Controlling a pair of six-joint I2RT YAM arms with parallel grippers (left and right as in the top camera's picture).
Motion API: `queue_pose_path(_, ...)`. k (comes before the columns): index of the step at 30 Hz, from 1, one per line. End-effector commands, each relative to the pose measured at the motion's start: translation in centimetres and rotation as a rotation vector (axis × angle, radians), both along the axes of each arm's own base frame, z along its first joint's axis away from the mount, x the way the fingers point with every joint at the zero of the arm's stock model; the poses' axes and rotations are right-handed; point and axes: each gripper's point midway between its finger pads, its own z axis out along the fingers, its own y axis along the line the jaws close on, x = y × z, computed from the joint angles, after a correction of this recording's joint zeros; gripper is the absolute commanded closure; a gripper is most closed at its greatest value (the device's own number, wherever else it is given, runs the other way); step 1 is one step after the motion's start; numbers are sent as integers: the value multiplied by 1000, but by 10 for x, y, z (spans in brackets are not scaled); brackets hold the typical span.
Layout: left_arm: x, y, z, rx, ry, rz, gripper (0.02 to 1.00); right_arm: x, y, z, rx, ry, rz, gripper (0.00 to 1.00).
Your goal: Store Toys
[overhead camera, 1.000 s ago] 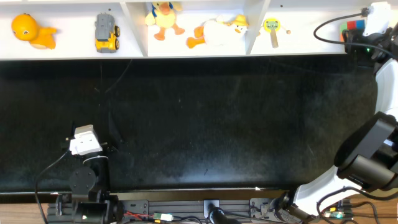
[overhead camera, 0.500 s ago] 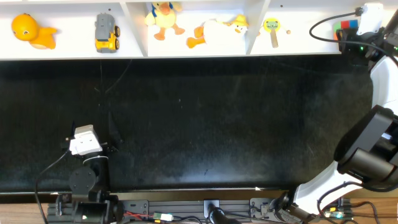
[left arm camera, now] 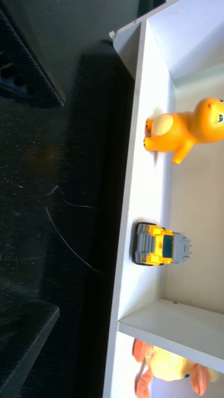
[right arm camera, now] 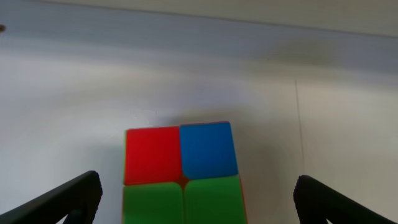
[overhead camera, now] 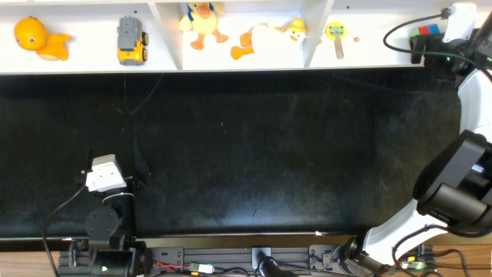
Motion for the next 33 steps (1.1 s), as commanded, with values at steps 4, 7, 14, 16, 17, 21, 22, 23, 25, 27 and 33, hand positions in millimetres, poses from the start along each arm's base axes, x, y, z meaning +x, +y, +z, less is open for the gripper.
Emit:
queue_pose_path(4, -1, 2, 0, 22, -1, 10, 20, -5, 1, 37, -46, -53, -18, 5)
queue_pose_path(7, -1, 2, 0, 22, -1, 10, 20, -12, 9, 46, -52, -66, -11, 5)
queue_pose_path(14, -1, 2, 0, 22, -1, 10, 20, -41, 33, 39, -50, -60, 6, 7)
queue_pose_path(16, -1, 2, 0, 22, -1, 10, 20, -53, 43, 36, -49, -60, 13, 5)
queue_pose_path(17, -1, 2, 0, 22, -1, 10, 20, -59, 47, 36, -50, -63, 16, 7)
queue_pose_path(21, -1, 2, 0, 22, -1, 10, 20, -84, 69, 34, -62, -76, 33, 7)
queue_pose_path(22, -1, 2, 1, 22, -2, 10, 20, -89, 74, 34, -67, -73, 35, 5)
queue_pose_path(23, -1, 2, 0, 22, -1, 10, 20, -94, 79, 32, -74, -70, 38, 5)
queue_pose_path(25, -1, 2, 0, 22, -1, 10, 20, -103, 93, 29, -91, -62, 48, 5)
queue_pose_path(27, -1, 2, 1, 22, -2, 10, 20, -110, 106, 26, -89, -64, 56, 5)
queue_pose_path(33, -1, 2, 0, 22, -1, 10, 20, -123, 135, 31, 3, -177, -60, 7)
